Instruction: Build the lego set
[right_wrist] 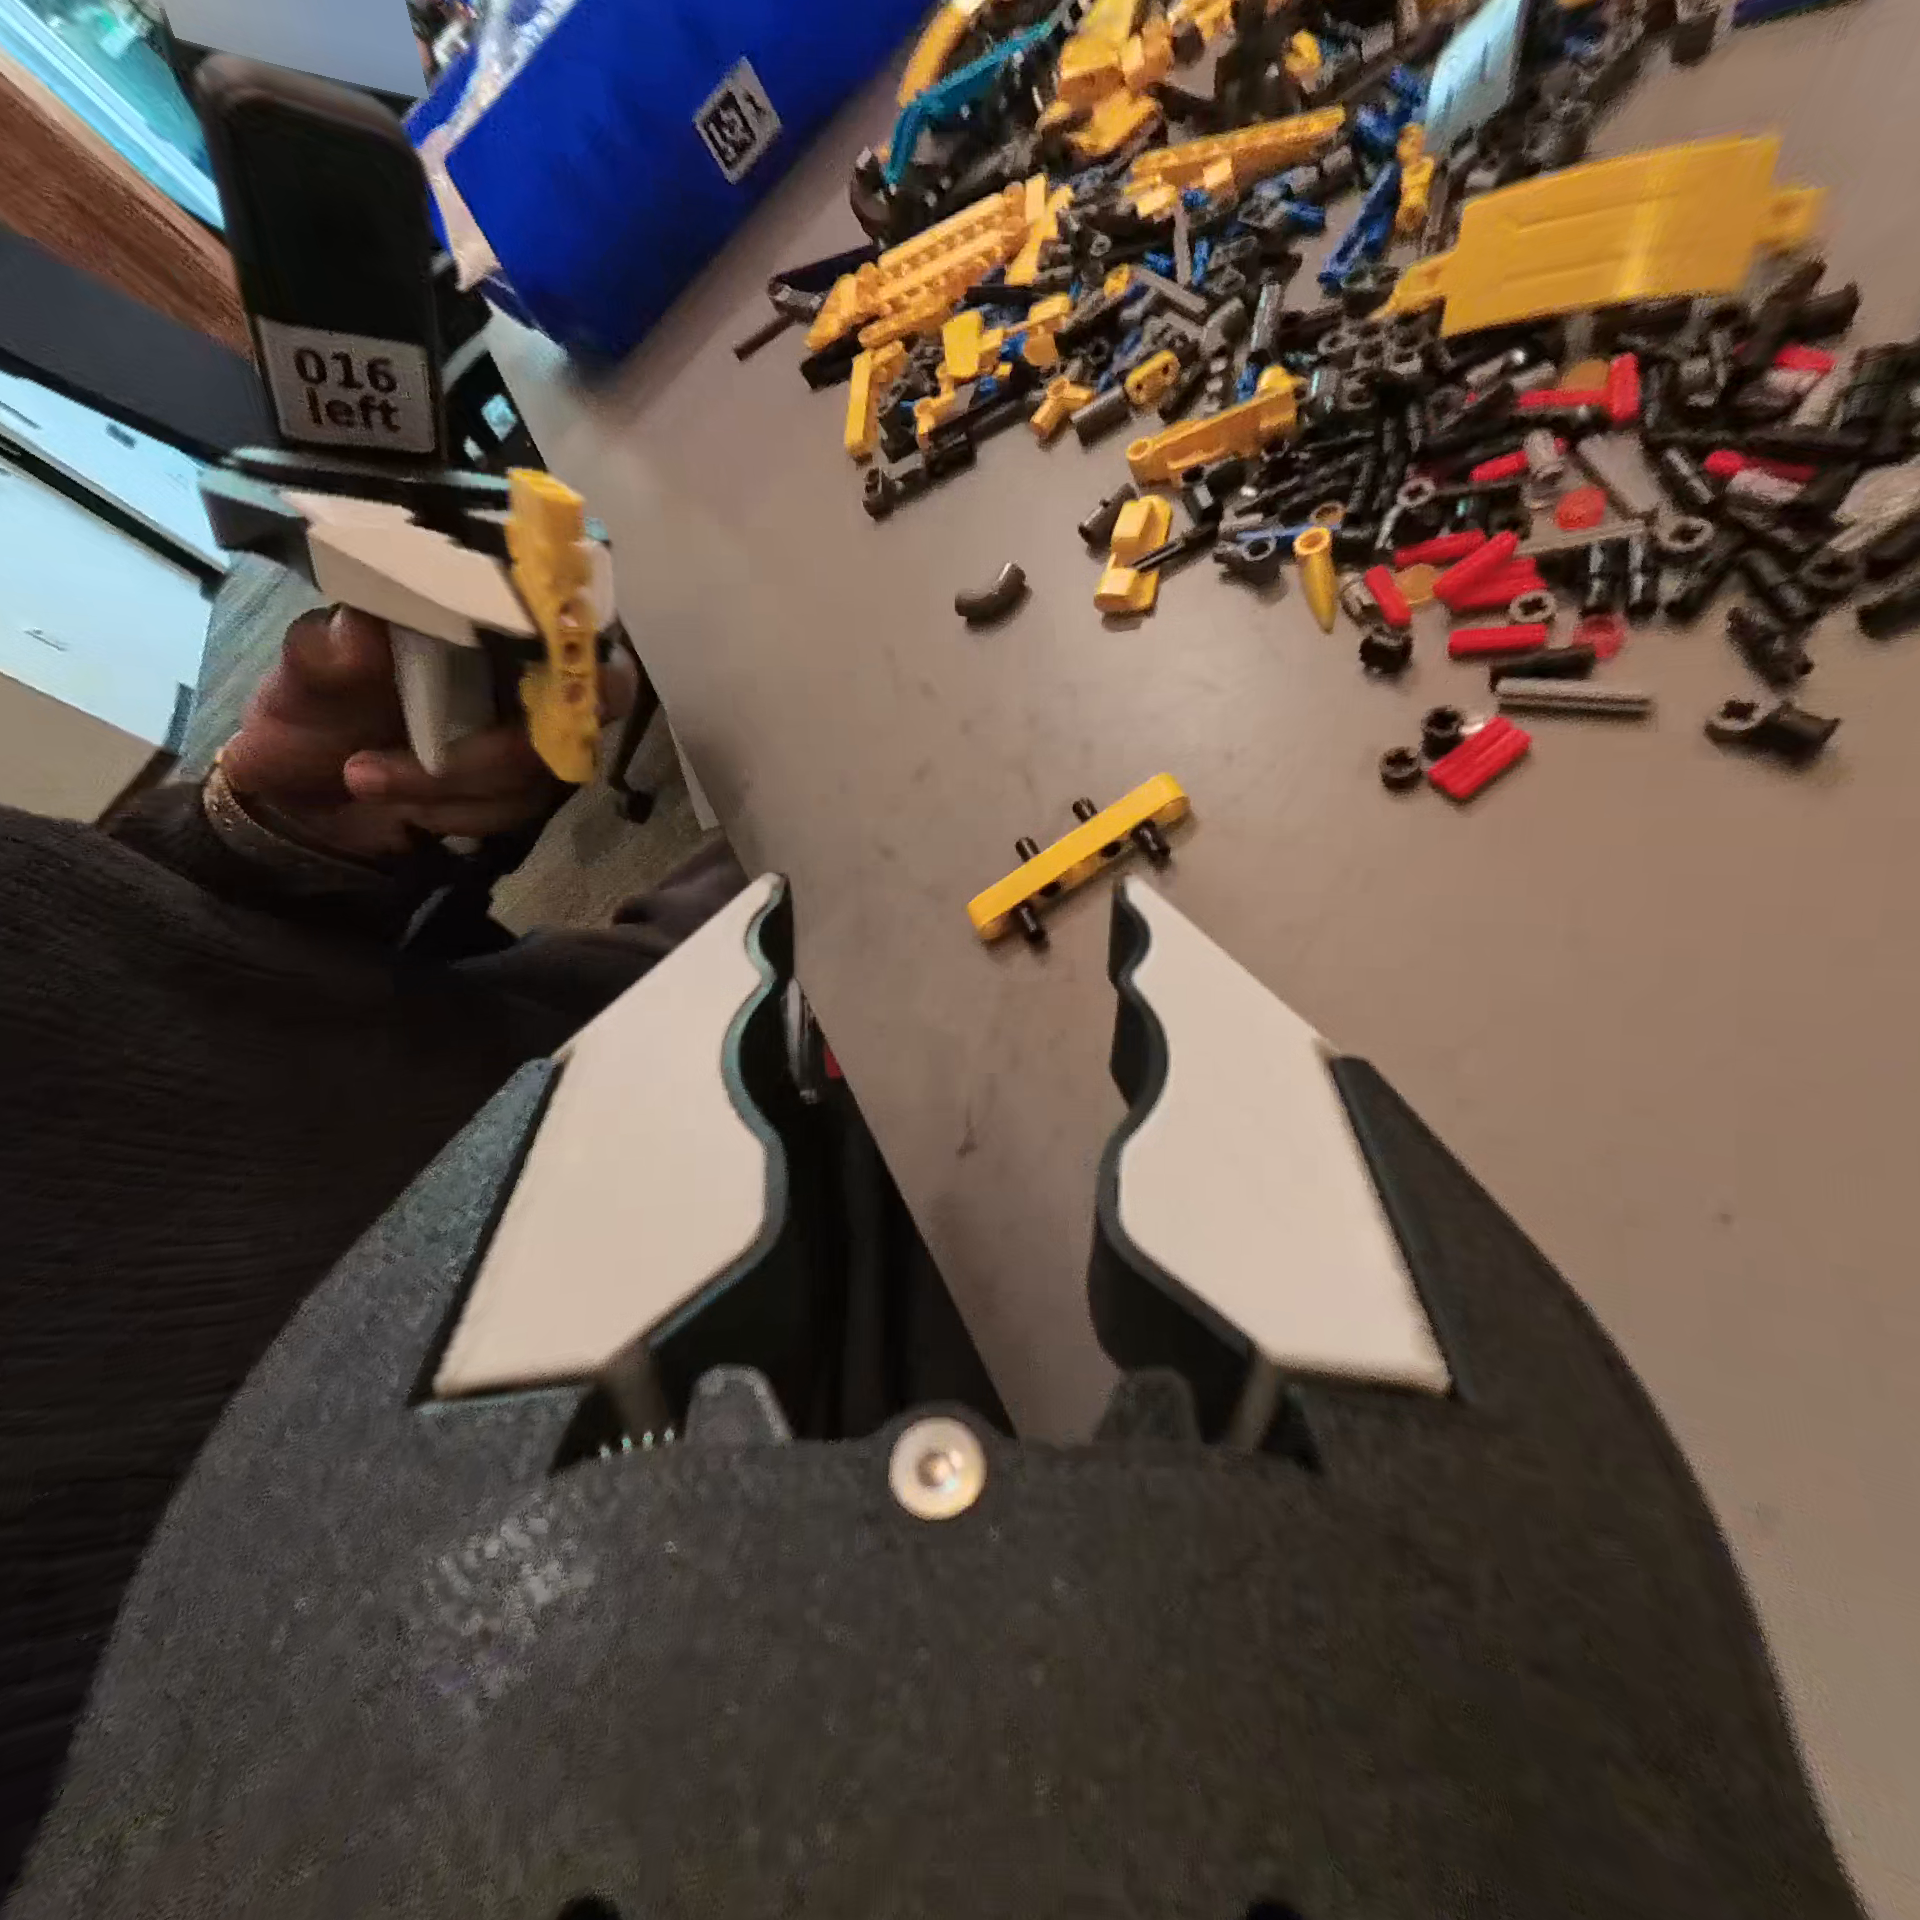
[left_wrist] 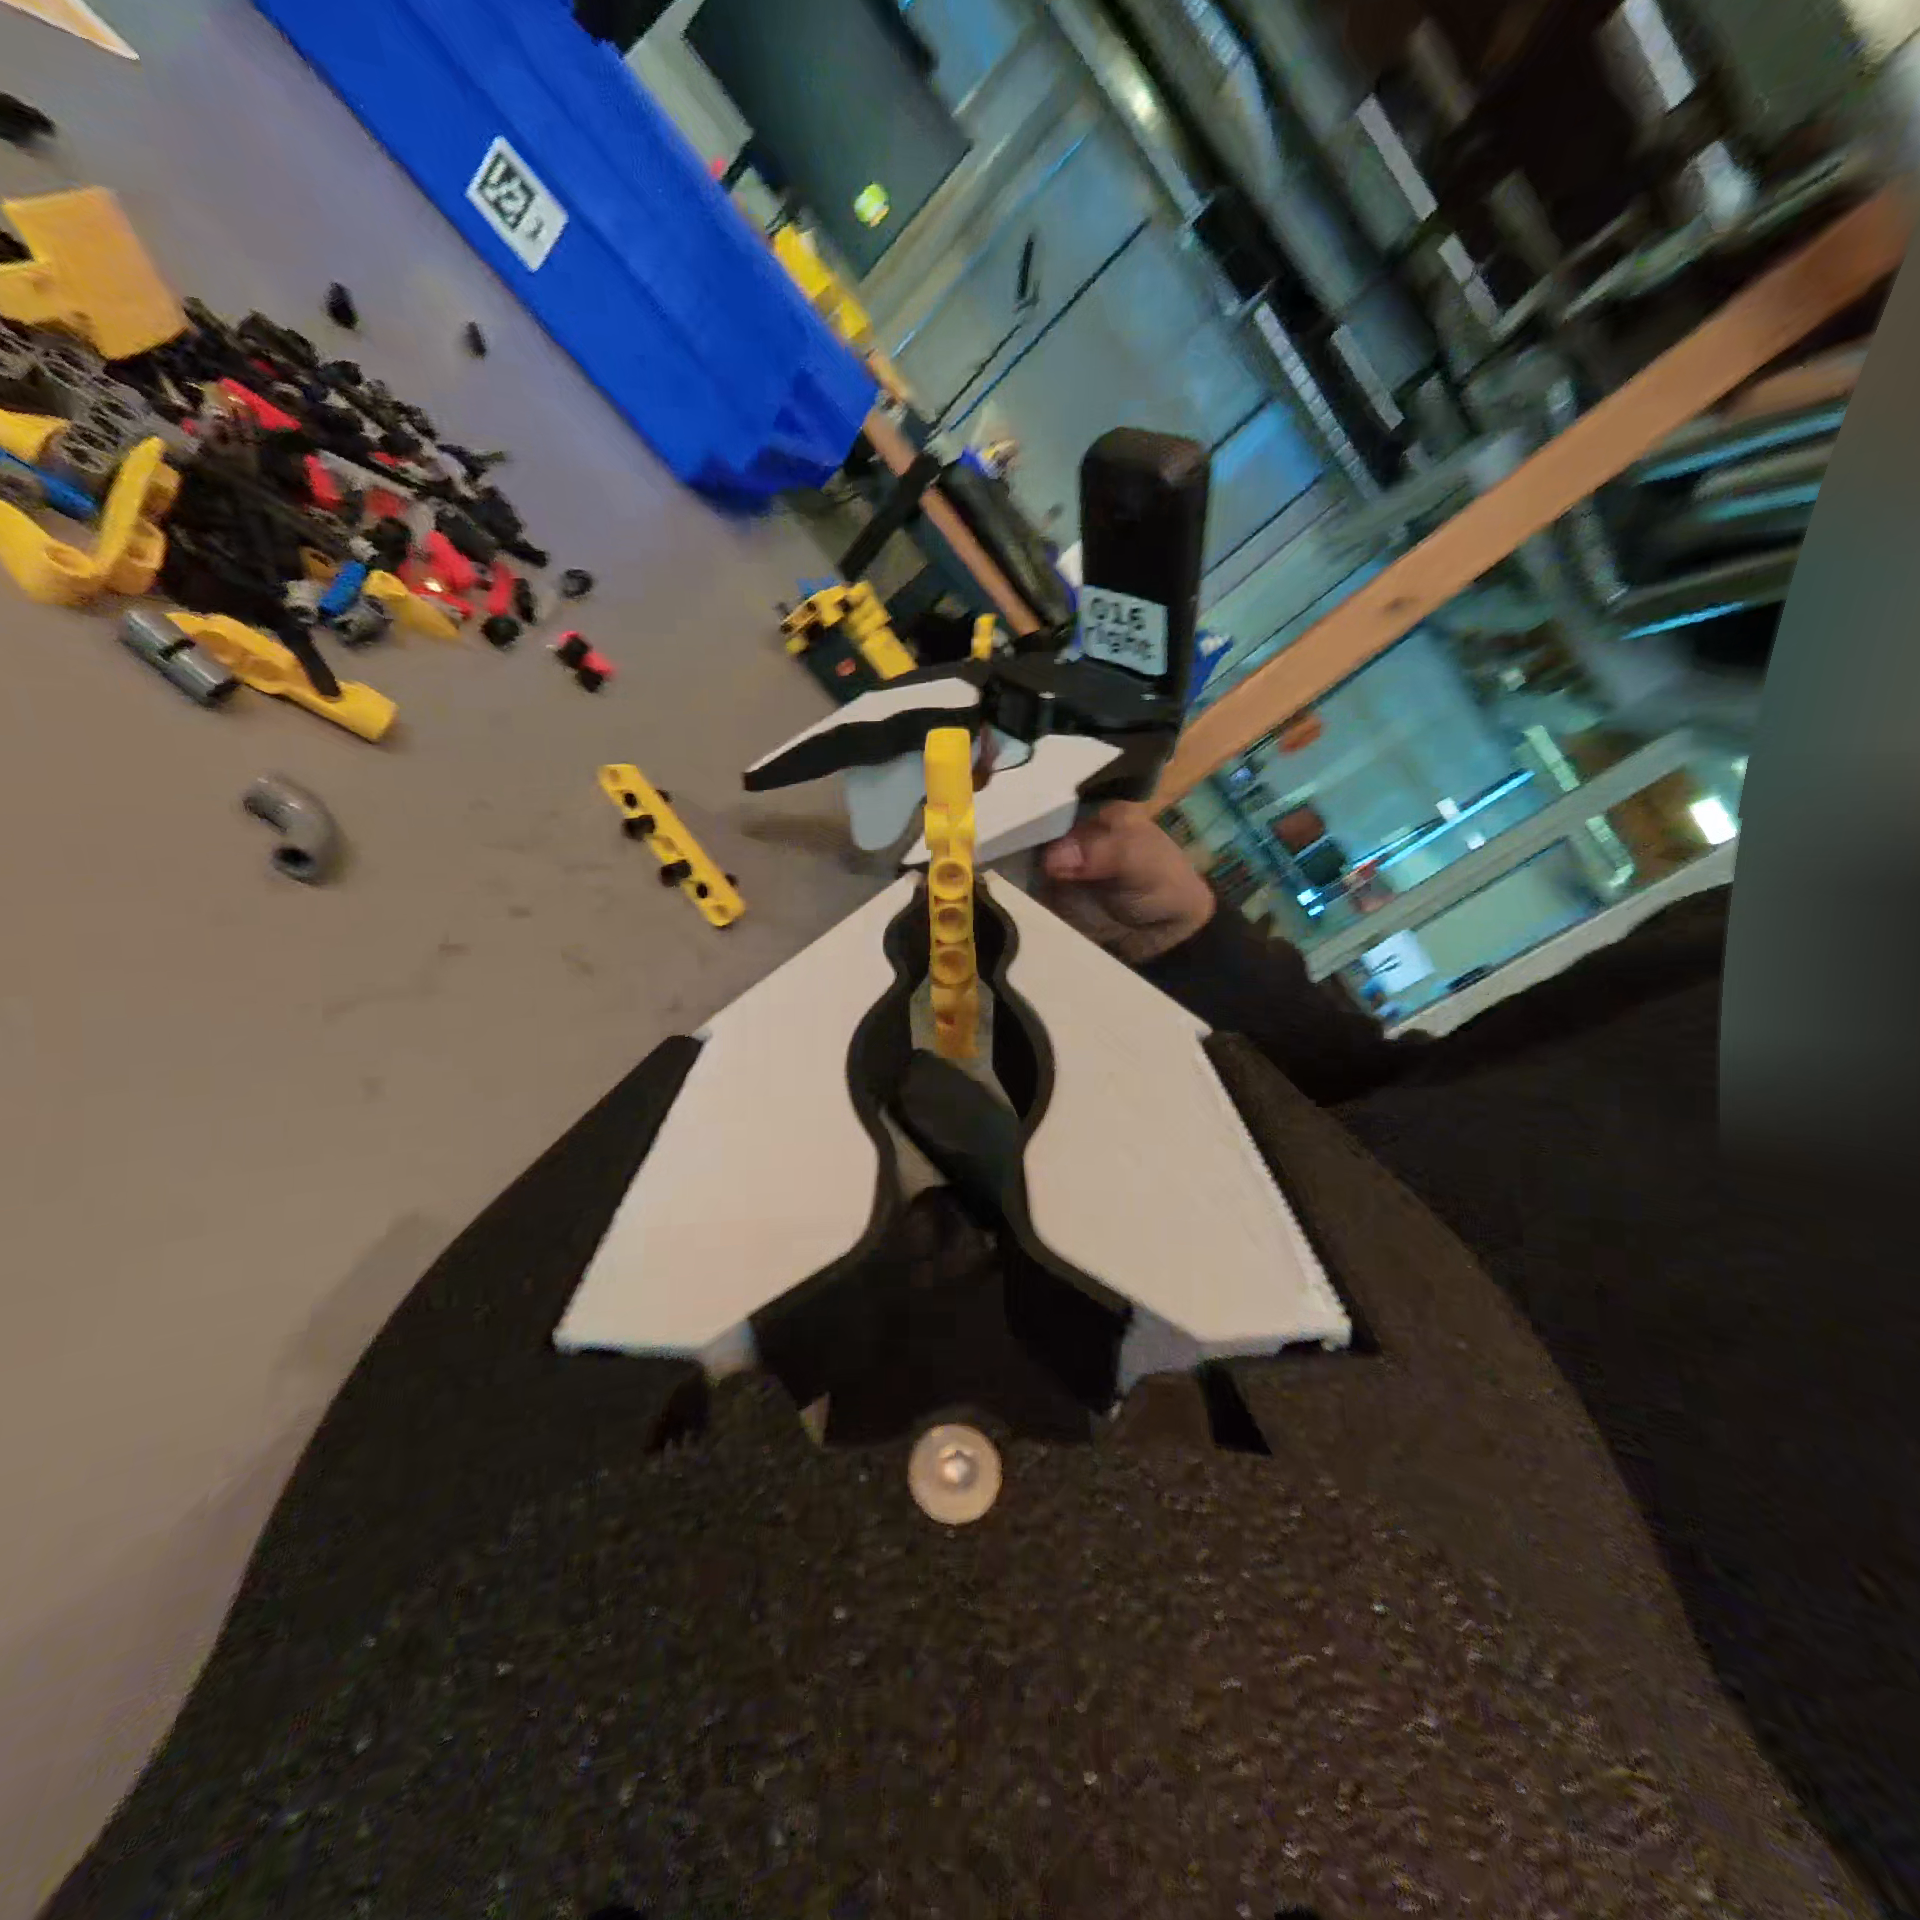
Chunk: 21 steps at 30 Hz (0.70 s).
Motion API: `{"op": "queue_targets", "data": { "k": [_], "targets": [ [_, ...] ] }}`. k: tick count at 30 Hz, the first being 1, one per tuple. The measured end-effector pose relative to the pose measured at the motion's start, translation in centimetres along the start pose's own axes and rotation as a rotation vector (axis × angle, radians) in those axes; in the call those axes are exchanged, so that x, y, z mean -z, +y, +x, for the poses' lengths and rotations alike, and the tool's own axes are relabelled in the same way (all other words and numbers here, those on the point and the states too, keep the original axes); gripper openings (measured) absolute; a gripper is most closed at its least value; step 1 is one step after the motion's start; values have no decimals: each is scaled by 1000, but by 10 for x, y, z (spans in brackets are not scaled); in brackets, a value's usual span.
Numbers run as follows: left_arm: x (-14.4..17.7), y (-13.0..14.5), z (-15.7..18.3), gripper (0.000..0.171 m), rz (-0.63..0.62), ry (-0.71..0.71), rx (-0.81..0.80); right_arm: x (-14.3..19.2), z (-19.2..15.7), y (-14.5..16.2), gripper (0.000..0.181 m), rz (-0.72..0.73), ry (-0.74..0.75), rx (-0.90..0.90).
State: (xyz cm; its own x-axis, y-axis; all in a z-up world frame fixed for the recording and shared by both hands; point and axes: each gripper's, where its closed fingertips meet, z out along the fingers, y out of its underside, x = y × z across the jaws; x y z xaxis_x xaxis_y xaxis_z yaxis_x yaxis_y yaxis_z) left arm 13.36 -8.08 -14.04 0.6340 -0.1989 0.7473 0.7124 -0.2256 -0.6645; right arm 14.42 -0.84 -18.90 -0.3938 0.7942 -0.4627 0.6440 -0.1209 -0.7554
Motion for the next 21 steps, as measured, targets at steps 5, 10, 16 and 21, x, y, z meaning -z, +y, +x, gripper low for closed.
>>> {"op": "queue_targets", "data": {
  "k": [5,10,16,21],
  "targets": [
    [-15,11,-8,5,-96,-9,12,-16,16,11,62,-107,72,280],
    [-17,15,-11,6,-117,-9,30,-23,29,7,63,-209,-16,352],
    [-18,19,-18,6,-131,-64,28,-37,25,9,60,-248,-6,659],
    [-14,25,-18,6,-142,-75,51,-37,8,16,56,-256,-79,649]
  ]
}}
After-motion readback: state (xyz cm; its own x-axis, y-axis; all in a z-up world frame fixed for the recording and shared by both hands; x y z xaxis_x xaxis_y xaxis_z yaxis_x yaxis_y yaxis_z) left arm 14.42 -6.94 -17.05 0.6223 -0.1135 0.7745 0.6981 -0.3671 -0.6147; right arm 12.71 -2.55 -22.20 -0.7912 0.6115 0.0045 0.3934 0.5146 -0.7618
